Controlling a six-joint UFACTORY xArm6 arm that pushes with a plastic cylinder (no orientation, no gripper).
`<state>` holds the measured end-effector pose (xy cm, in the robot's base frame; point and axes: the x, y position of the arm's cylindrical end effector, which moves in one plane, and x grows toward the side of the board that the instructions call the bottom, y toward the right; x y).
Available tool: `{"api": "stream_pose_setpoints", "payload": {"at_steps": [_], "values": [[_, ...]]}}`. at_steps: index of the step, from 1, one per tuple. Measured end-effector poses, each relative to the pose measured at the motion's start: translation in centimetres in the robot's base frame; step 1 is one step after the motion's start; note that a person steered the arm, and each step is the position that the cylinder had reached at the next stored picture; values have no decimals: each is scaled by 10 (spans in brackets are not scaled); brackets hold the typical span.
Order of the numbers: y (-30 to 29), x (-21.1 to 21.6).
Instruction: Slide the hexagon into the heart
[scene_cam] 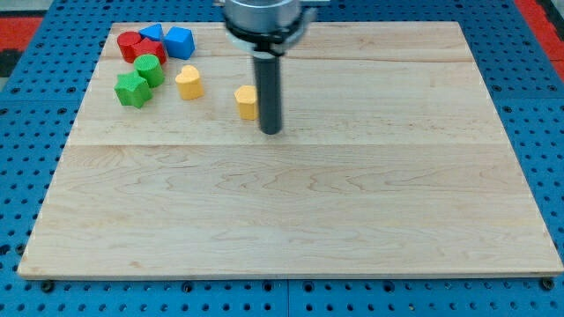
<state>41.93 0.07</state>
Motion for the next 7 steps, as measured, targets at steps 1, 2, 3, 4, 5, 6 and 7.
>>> {"api": "stream_pose_setpoints", "payload": {"at_steps": [1, 2, 3, 4, 5, 6, 7], "values": [[8, -29], [-23, -52], [-60, -42], [-35, -12], [-86, -34], [-125, -60], [-125, -62]]}}
